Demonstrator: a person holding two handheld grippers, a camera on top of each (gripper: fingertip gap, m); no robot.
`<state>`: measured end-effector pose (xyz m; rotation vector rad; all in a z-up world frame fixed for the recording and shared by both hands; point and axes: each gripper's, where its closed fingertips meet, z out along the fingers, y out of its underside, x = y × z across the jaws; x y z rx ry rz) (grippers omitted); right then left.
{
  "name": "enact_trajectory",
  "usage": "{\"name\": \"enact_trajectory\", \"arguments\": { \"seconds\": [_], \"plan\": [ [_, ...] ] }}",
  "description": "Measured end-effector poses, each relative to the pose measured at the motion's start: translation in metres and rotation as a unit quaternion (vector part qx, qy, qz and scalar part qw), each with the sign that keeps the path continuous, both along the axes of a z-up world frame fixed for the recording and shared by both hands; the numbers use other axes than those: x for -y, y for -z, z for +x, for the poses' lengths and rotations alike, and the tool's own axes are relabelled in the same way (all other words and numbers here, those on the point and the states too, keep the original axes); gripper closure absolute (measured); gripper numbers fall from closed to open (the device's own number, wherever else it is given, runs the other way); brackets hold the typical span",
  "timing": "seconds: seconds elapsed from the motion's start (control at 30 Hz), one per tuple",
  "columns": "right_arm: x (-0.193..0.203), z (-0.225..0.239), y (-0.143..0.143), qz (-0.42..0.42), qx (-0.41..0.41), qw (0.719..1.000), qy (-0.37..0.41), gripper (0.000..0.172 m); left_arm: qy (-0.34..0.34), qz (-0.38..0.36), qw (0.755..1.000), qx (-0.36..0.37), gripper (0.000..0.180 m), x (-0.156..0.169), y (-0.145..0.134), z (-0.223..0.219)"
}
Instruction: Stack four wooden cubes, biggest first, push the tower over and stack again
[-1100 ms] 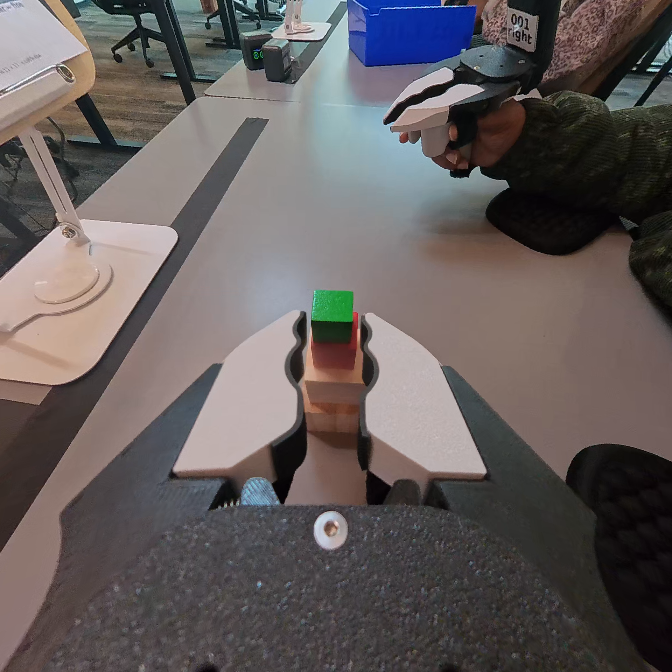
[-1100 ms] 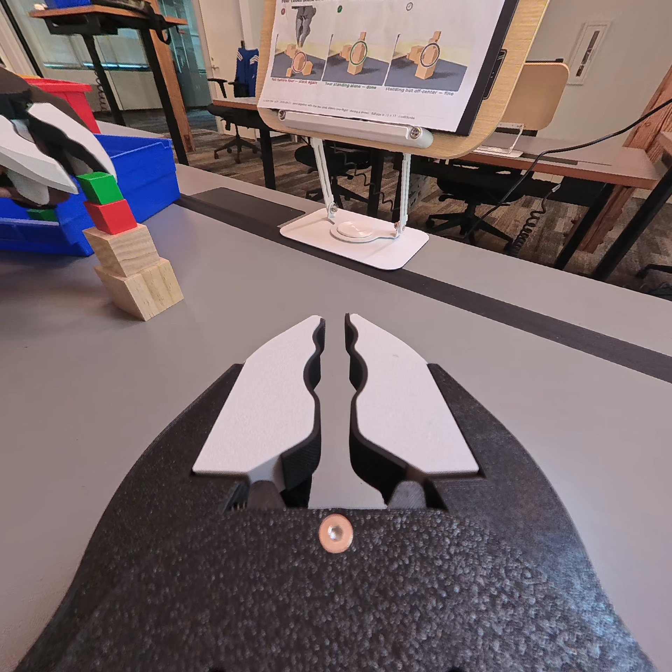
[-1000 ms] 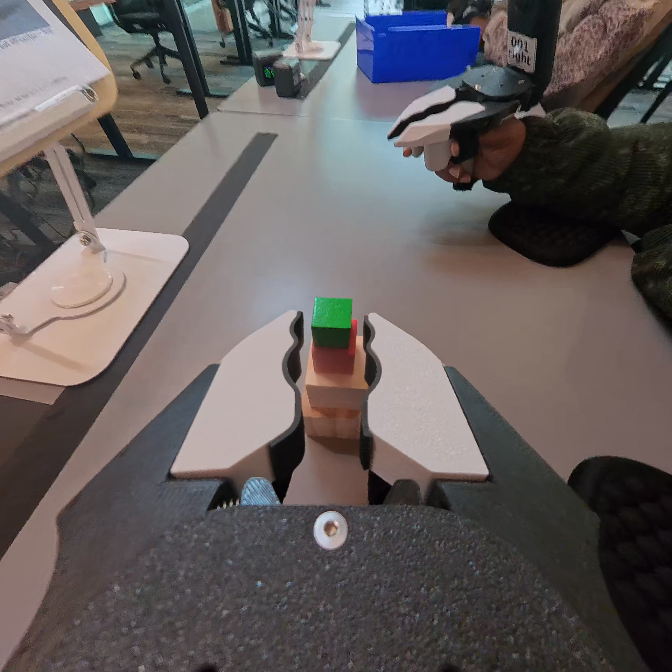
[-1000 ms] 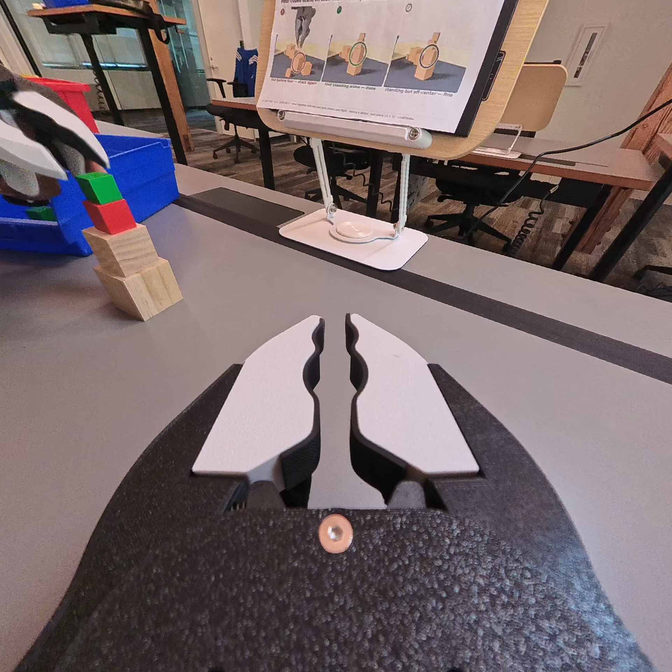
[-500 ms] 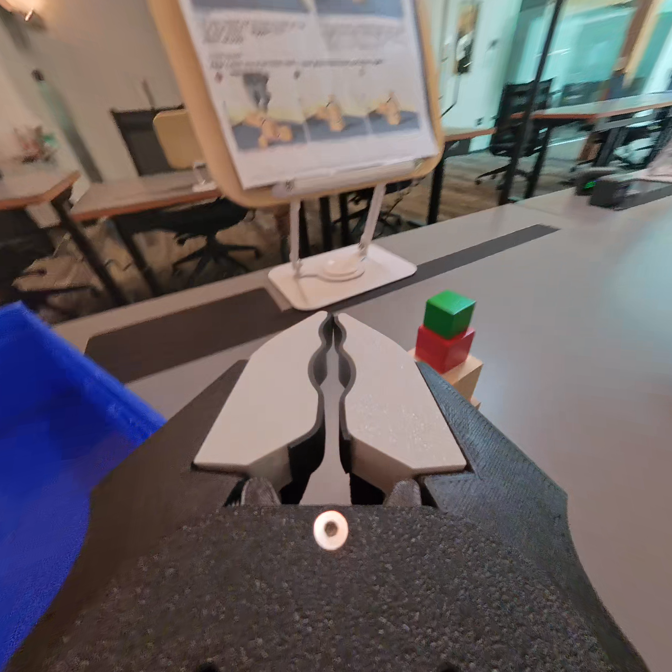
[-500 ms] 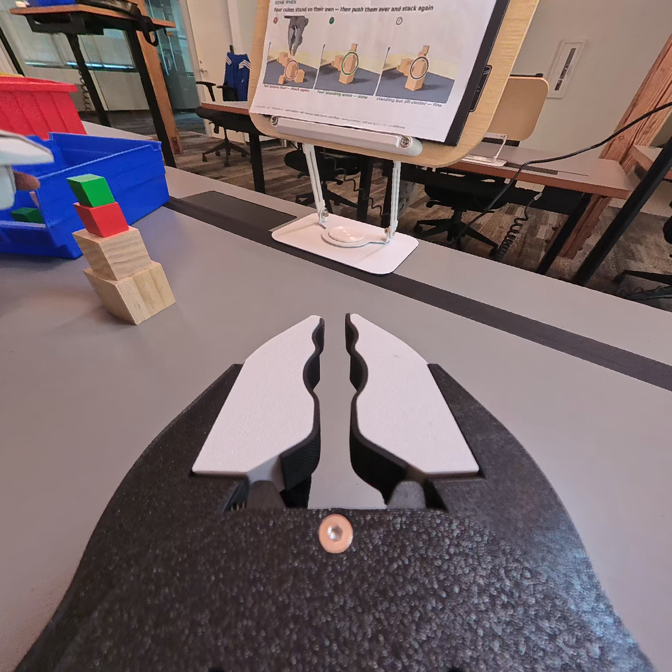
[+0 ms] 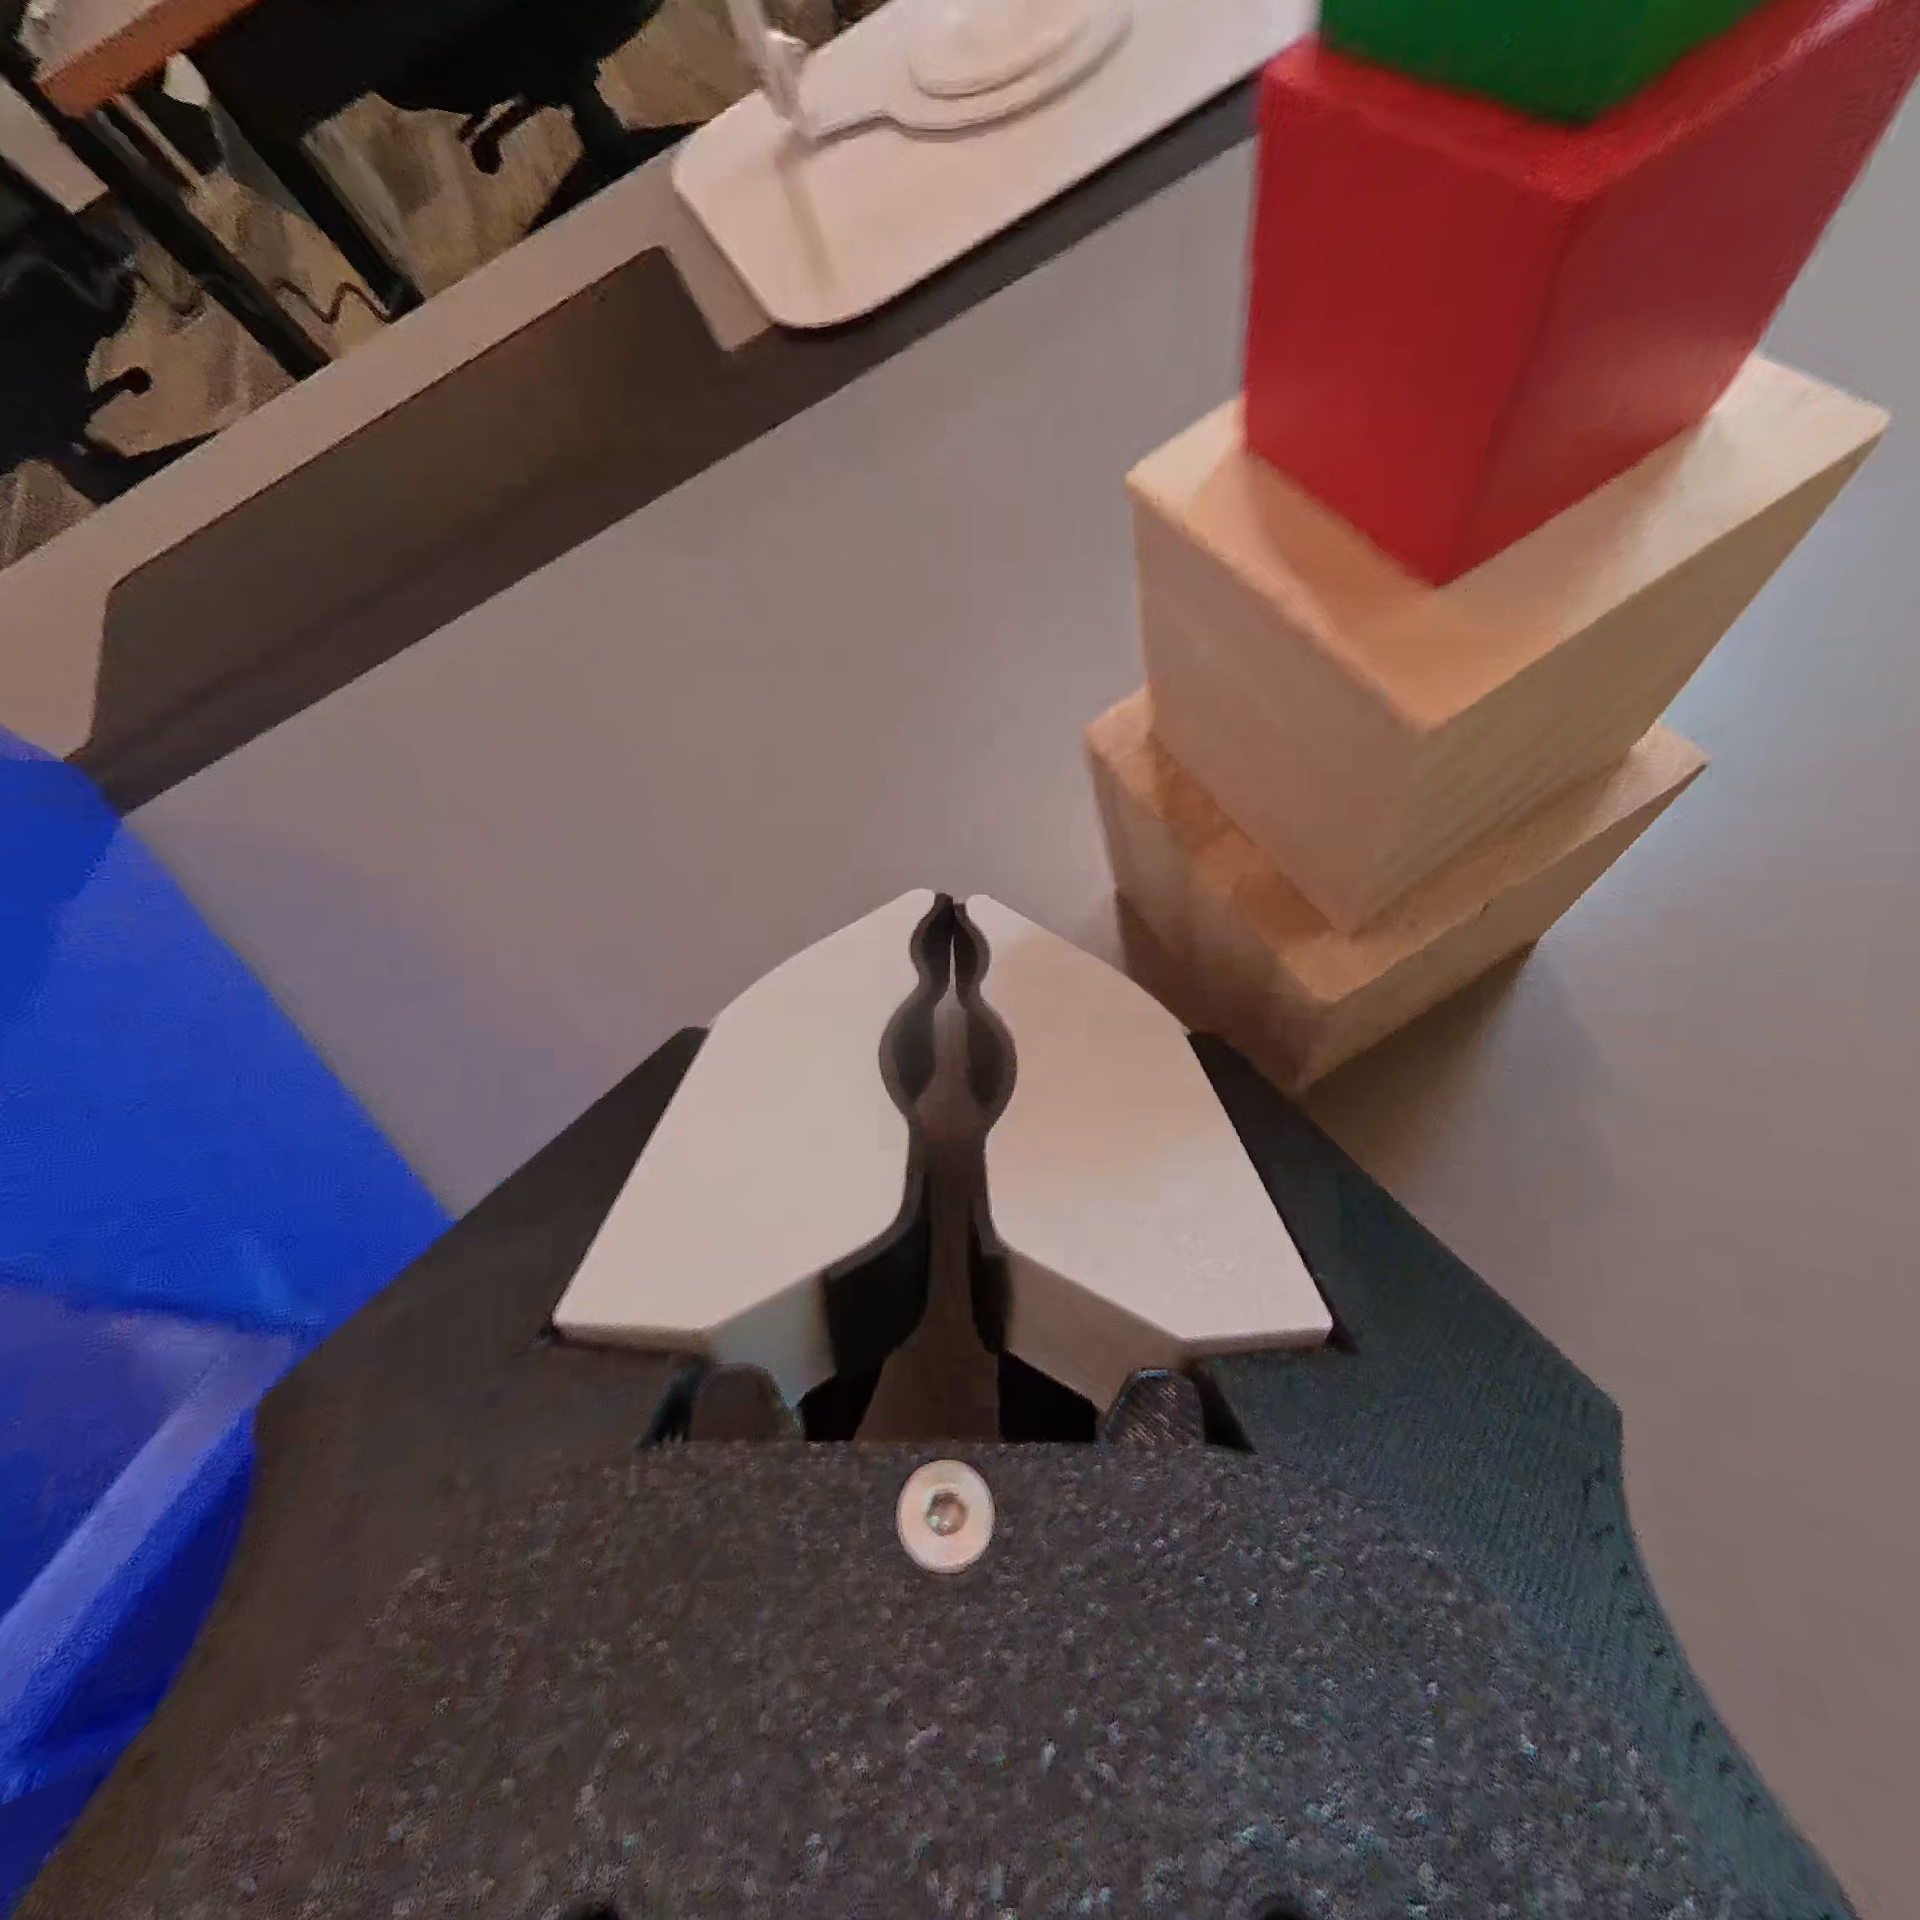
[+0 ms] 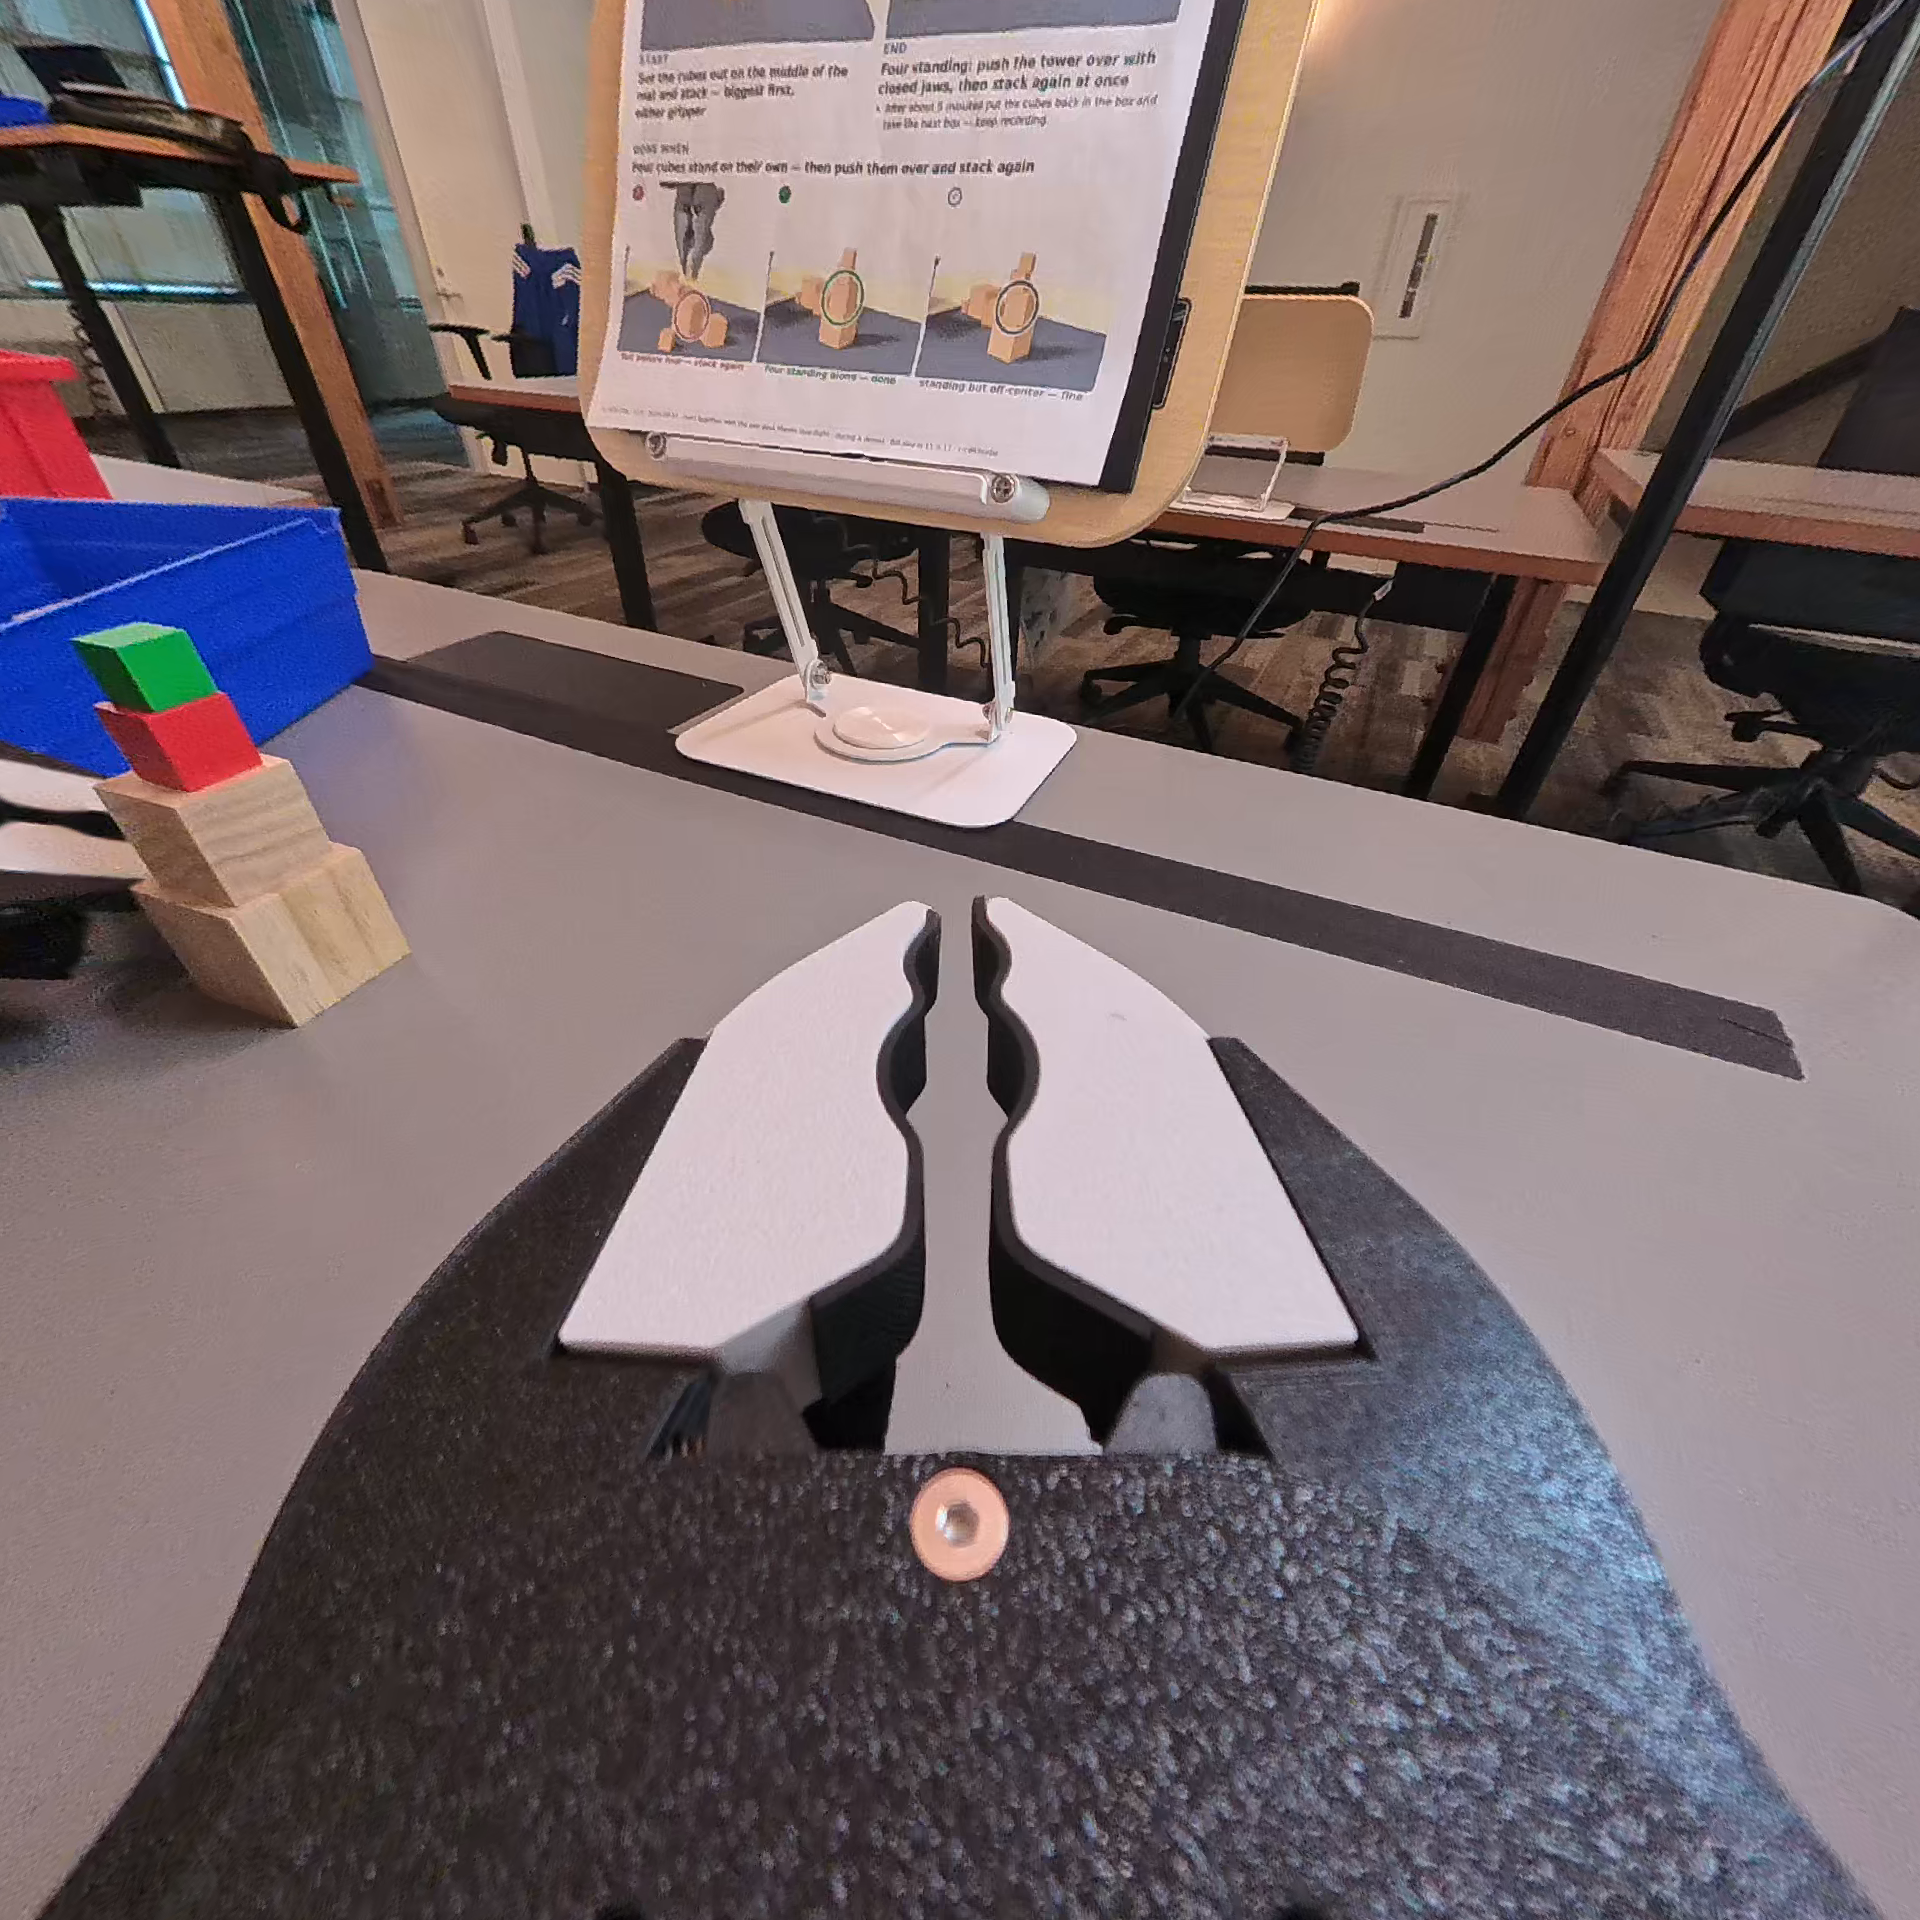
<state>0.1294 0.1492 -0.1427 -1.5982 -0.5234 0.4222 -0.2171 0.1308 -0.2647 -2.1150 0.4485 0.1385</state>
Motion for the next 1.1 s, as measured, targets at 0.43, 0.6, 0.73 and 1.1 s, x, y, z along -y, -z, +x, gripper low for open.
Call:
{"name": "enact_trajectory", "arguments": {
  "seconds": [0.43,0.6,0.73,1.1],
  "plan": [
    [-0.002,0.014,-0.009,0.015,-0.012,1.0,0.022,0.166,0.269,0.121,0.953,-0.068,0.18,-0.032,-0.051,0.214],
    [-0.003,0.018,-0.009,0.015,-0.016,0.999,0.024,0.165,0.337,0.139,0.93,-0.043,0.18,-0.009,-0.059,0.25],
    [-0.002,0.017,-0.01,0.016,-0.017,0.999,0.022,0.165,0.308,0.134,0.942,-0.023,0.18,-0.012,-0.062,0.238],
    [-0.001,0.018,-0.013,0.022,-0.02,0.999,0.022,0.165,0.405,0.107,0.908,0.023,0.18,0.003,-0.059,0.294]
  ]
}}
